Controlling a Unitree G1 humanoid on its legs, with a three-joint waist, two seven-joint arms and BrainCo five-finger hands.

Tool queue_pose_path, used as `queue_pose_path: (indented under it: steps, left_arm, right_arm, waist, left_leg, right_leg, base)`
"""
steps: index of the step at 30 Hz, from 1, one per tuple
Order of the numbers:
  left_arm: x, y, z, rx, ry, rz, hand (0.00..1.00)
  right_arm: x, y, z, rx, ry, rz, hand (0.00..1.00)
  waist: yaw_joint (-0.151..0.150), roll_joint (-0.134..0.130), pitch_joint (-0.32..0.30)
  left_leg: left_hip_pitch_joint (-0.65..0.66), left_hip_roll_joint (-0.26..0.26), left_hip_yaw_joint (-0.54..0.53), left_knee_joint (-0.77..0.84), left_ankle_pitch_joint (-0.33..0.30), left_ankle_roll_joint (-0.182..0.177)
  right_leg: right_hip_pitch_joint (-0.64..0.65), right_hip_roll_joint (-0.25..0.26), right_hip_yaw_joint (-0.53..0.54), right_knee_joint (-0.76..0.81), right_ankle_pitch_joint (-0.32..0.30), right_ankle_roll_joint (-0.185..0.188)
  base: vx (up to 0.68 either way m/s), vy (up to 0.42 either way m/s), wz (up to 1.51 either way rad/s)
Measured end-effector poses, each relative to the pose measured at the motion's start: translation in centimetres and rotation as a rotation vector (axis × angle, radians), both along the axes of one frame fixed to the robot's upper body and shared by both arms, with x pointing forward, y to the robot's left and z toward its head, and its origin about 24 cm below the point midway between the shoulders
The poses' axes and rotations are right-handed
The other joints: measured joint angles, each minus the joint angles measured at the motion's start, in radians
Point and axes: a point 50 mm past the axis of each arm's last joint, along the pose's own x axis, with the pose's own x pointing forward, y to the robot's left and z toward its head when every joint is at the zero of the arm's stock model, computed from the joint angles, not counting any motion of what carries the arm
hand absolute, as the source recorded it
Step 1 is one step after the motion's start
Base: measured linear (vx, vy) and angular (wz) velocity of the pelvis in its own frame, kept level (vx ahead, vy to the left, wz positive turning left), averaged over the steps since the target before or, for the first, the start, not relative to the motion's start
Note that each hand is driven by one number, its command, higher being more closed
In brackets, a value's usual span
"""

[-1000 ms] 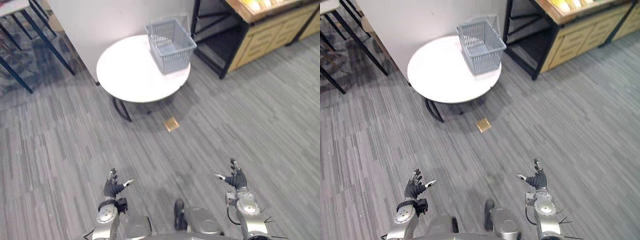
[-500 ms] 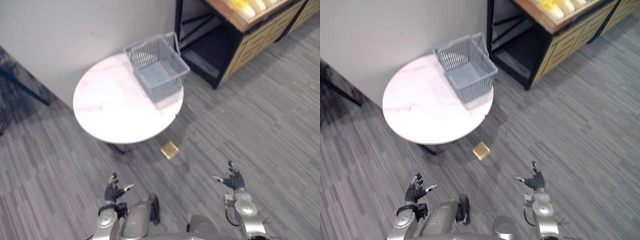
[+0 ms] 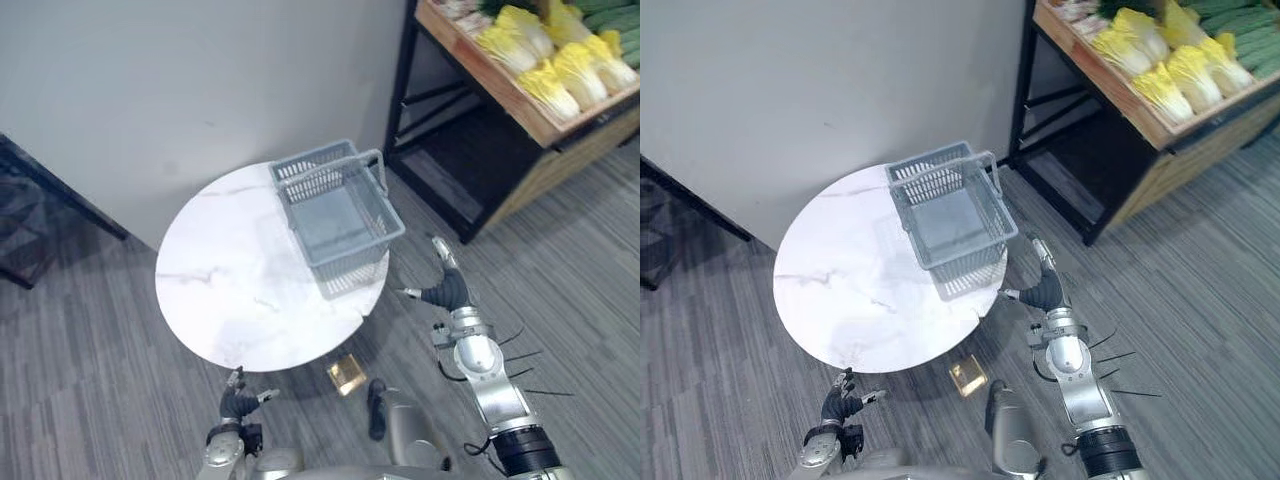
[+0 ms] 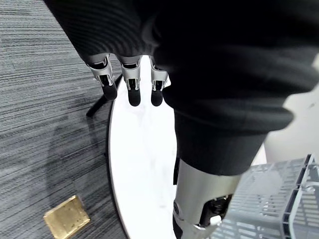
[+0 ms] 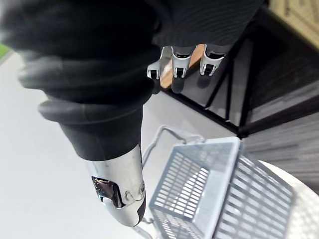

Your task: Pick vegetable in the basket

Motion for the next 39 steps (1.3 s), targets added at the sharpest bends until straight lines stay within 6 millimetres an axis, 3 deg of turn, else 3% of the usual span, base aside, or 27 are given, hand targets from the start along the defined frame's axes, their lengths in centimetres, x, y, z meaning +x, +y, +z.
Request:
queue_pose_path:
  steps: [1, 4, 5, 6, 9, 15, 18, 21, 26, 31, 33, 36, 37, 39]
  left_arm:
    - [-0.3, 0.0, -0.1, 0.000, 0.008, -0.003, 0.00]
    - [-0.7, 0.1, -0.2, 0.008, 0.020, -0.012, 0.00]
    - [-1.2, 0.0, -0.4, 0.005, 0.032, -0.013, 0.00]
    - [-1.5, -0.1, -0.5, 0.004, 0.044, -0.016, 0.00]
    - [-1.4, 0.4, -0.4, 0.012, 0.039, -0.025, 0.00]
    - [-1.6, 0.8, -0.4, 0.028, 0.049, -0.044, 0.00]
    - [-1.6, 0.9, -0.4, 0.030, 0.048, -0.043, 0.00]
    - [-0.7, 0.8, -0.1, 0.031, 0.022, -0.044, 0.00]
    - [0.4, 0.8, 0.4, 0.036, -0.027, -0.024, 0.00]
    - [1.3, 0.5, 0.9, 0.013, -0.081, -0.013, 0.00]
    - [1.7, 0.3, 1.1, 0.002, -0.093, -0.009, 0.00]
    - [2.2, -0.1, 1.2, -0.006, -0.107, -0.022, 0.00]
    - [2.6, -0.5, 1.4, -0.018, -0.117, -0.031, 0.00]
    - [3.0, -0.7, 1.5, -0.027, -0.130, -0.029, 0.00]
  right_arm:
    - [0.0, -0.2, 0.7, -0.040, -0.034, 0.000, 0.00]
    - [0.0, -0.6, 0.8, -0.109, -0.041, 0.001, 0.00]
    - [0.1, -0.5, 0.9, -0.139, -0.042, 0.021, 0.00]
    - [0.2, -0.5, 1.0, -0.157, -0.045, 0.029, 0.00]
    - [0.7, -0.1, 1.1, -0.199, -0.054, 0.037, 0.00]
    - [4.6, 1.4, 1.5, -0.329, -0.047, 0.098, 0.00]
    - [7.0, 1.8, 3.4, -0.399, -0.089, 0.102, 0.00]
    - [9.5, 0.5, 7.0, -0.472, -0.161, 0.040, 0.00]
    - [11.9, -1.8, 11.4, -0.566, -0.223, -0.088, 0.00]
    - [13.5, -4.3, 16.1, -0.621, -0.272, -0.249, 0.00]
    - [13.8, -5.5, 17.2, -0.649, -0.258, -0.300, 0.00]
    - [13.9, -6.4, 17.2, -0.674, -0.224, -0.330, 0.00]
    - [13.9, -6.7, 17.3, -0.679, -0.220, -0.336, 1.00]
    - [14.0, -6.8, 17.0, -0.686, -0.204, -0.338, 1.00]
  waist:
    - [0.006, 0.009, -0.006]
    - [0.017, 0.016, -0.009]
    - [0.019, 0.037, -0.016]
    - [0.018, 0.048, -0.013]
    - [0.020, 0.015, -0.013]
    - [0.047, 0.023, -0.012]
    - [0.047, 0.033, 0.006]
    - [0.055, 0.052, 0.035]
    - [0.069, 0.069, 0.074]
    - [0.070, 0.106, 0.122]
    - [0.072, 0.120, 0.134]
    - [0.092, 0.131, 0.156]
    - [0.099, 0.136, 0.159]
    - [0.098, 0.142, 0.163]
  left_leg:
    - [-0.060, 0.001, 0.034, -0.038, -0.017, 0.028]
    - [-0.099, -0.029, 0.058, -0.238, -0.008, 0.036]
    - [-0.102, -0.043, 0.049, -0.365, 0.101, 0.032]
    - [-0.104, -0.039, 0.045, -0.401, 0.129, 0.037]
    - [-0.065, -0.085, 0.034, -0.496, 0.156, 0.050]
    - [-0.061, -0.129, 0.040, -0.636, 0.231, 0.064]
    - [-0.093, -0.130, 0.037, -0.677, 0.263, 0.067]
    - [-0.130, -0.130, 0.033, -0.709, 0.291, 0.072]
    - [-0.168, -0.131, 0.025, -0.734, 0.316, 0.074]
    - [-0.207, -0.137, -0.005, -0.736, 0.333, 0.077]
    - [-0.225, -0.138, -0.023, -0.739, 0.341, 0.076]
    - [-0.231, -0.138, -0.030, -0.740, 0.343, 0.075]
    - [-0.243, -0.140, -0.033, -0.741, 0.351, 0.077]
    - [-0.254, -0.144, -0.062, -0.764, 0.376, 0.076]
  right_leg:
    - [0.033, 0.000, -0.019, -0.037, 0.000, 0.001]
    - [0.064, -0.005, -0.041, -0.062, 0.003, 0.014]
    - [0.067, 0.007, -0.039, -0.059, -0.005, 0.031]
    - [0.076, 0.023, -0.035, -0.059, -0.011, 0.040]
    - [0.071, -0.010, -0.020, -0.062, -0.019, 0.066]
    - [0.015, -0.038, -0.005, -0.077, -0.003, 0.087]
    - [-0.035, -0.038, -0.004, -0.079, 0.012, 0.084]
    - [-0.085, -0.031, -0.005, -0.080, 0.027, 0.080]
    - [-0.127, -0.021, -0.010, -0.085, 0.037, 0.071]
    - [-0.154, -0.021, -0.027, -0.086, 0.038, 0.070]
    - [-0.166, -0.021, -0.040, -0.086, 0.038, 0.070]
    - [-0.170, -0.020, -0.041, -0.086, 0.038, 0.070]
    - [-0.182, -0.021, -0.041, -0.084, 0.038, 0.069]
    - [-0.199, -0.023, -0.050, -0.082, 0.038, 0.069]
  base:
    - [0.25, -0.034, 0.34]
    - [0.16, 0.035, 0.21]
    - [0.17, 0.086, 0.02]
    - [0.17, 0.098, 0.14]
    - [0.13, 0.103, 0.19]
    - [0.00, 0.048, 0.01]
    - [-0.05, 0.011, 0.00]
    - [-0.03, 0.001, 0.00]
    - [0.00, -0.011, 0.04]
    - [0.00, -0.012, 0.14]
    - [-0.01, -0.025, 0.21]
    - [-0.01, -0.016, 0.08]
    - [-0.02, -0.015, 0.05]
    - [-0.01, -0.028, 0.16]
